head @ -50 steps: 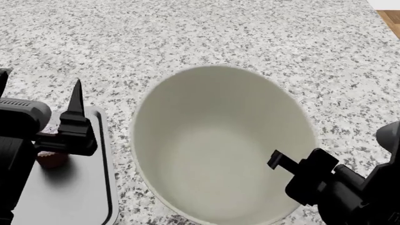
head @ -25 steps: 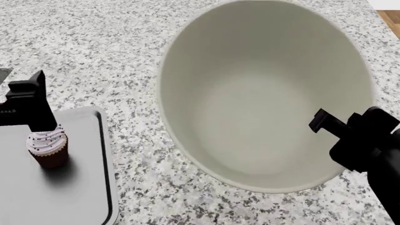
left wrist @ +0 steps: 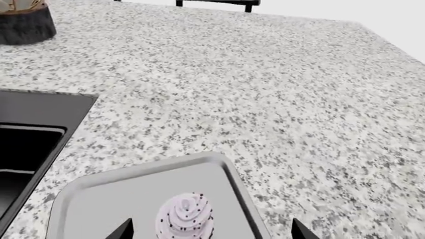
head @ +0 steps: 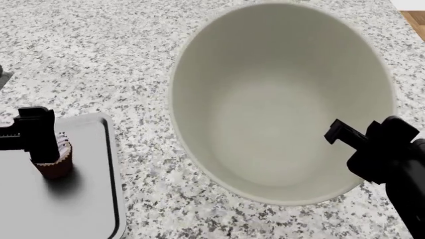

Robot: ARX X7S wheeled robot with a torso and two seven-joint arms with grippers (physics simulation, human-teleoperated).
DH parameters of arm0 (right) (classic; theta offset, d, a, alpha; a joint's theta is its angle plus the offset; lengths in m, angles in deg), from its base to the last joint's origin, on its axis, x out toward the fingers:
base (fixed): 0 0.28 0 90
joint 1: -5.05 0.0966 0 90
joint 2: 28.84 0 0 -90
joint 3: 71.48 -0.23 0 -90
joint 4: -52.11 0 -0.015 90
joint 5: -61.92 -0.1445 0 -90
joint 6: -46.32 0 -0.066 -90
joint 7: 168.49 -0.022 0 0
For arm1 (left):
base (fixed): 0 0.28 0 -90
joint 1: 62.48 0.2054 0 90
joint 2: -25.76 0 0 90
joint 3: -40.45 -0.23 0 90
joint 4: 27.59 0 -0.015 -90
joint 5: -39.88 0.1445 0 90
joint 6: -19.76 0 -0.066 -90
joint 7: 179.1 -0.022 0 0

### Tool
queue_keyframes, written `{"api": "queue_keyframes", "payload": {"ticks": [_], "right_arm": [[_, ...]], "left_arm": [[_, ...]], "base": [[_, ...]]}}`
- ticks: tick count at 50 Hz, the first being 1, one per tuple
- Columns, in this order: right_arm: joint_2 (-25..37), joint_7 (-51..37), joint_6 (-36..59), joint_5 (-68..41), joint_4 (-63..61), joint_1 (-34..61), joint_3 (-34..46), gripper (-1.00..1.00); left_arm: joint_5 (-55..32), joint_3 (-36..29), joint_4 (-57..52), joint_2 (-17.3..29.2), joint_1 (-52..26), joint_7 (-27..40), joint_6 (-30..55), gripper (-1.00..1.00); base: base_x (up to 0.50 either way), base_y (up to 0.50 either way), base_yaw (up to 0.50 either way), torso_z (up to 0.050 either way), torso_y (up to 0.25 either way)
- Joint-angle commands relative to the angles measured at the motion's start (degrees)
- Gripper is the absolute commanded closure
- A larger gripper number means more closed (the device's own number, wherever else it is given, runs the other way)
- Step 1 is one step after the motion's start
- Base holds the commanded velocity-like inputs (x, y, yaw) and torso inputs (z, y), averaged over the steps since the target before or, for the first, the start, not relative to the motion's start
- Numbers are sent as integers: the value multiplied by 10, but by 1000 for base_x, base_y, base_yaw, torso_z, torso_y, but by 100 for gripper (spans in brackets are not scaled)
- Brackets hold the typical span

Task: Move the fresh-baked cupcake off the tray onto the counter, and place the bowl used for mixing into the sink.

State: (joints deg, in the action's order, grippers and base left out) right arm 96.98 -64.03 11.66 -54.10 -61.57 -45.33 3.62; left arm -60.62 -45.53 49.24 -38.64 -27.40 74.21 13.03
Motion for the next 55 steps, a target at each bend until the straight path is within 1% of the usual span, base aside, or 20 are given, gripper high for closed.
{"api": "queue_keyframes", "payload": {"ticks": [1, 4, 8, 11, 15, 16, 23, 25, 29, 31, 35, 39, 43, 48, 55], "right_arm": [[-1, 13, 0, 9, -1, -4, 2, 100], [3, 13, 0, 7, -1, -3, 2, 100], [5, 16, 0, 11, -1, -1, 3, 100], [6, 17, 0, 11, -1, -1, 4, 100], [7, 11, -4, 9, -2, 3, 8, 100], [8, 9, -3, 5, -5, 4, 9, 100], [12, 7, -9, 1, -10, 3, 5, 100], [13, 6, -9, -1, -13, 1, 5, 100], [14, 1, -12, -3, -14, 3, 8, 100], [15, 4, -11, -1, -14, 1, 8, 100], [15, 8, -12, 2, -15, -3, 7, 100], [18, 10, -12, 0, -14, -4, 8, 100], [19, 14, -12, 3, -12, -6, 7, 100], [16, 16, -14, 6, -9, -6, 12, 100], [16, 12, -17, 8, -9, -2, 18, 100]], "left_arm": [[28, -33, 17, 3, -1, -13, 3, -100], [52, -41, 21, 3, 3, -45, 2, -100], [62, -46, 30, 1, -2, -56, -7, -100], [80, -51, 29, 3, 1, -78, -12, -100], [66, -56, 29, 1, 2, -72, -13, -100], [82, -58, 28, 5, 3, -82, -16, -100], [106, -74, 29, 4, 5, -104, -25, -100], [145, -84, 32, 10, 8, -134, -38, -100], [179, -95, 36, 19, 3, -158, -52, -100], [214, -107, 42, 27, -1, -175, -66, -100], [242, -123, 58, 33, -8, -204, -80, -100], [247, -129, 62, 33, -9, -210, -83, -100], [271, -143, 80, 36, -11, -226, -95, -100], [264, -145, 83, 33, -7, -226, -93, -100], [272, -162, 97, 30, 3, -257, -101, -100]], "base": [[0, 0, 0, 0, 0], [0, 0, 0, 0, 0], [0, 0, 0, 0, 0], [0, 0, 0, 0, 0], [0, 0, 0, 0, 0], [0, 0, 0, 0, 0], [0, 0, 0, 0, 0], [0, 0, 0, 0, 5], [0, 0, 0, 0, 0], [0, 0, 0, 0, 0], [0, 0, 0, 0, 0], [0, 0, 0, 0, 0], [0, 0, 0, 0, 0], [0, 0, 0, 0, 0], [0, 0, 0, 0, 0]]}}
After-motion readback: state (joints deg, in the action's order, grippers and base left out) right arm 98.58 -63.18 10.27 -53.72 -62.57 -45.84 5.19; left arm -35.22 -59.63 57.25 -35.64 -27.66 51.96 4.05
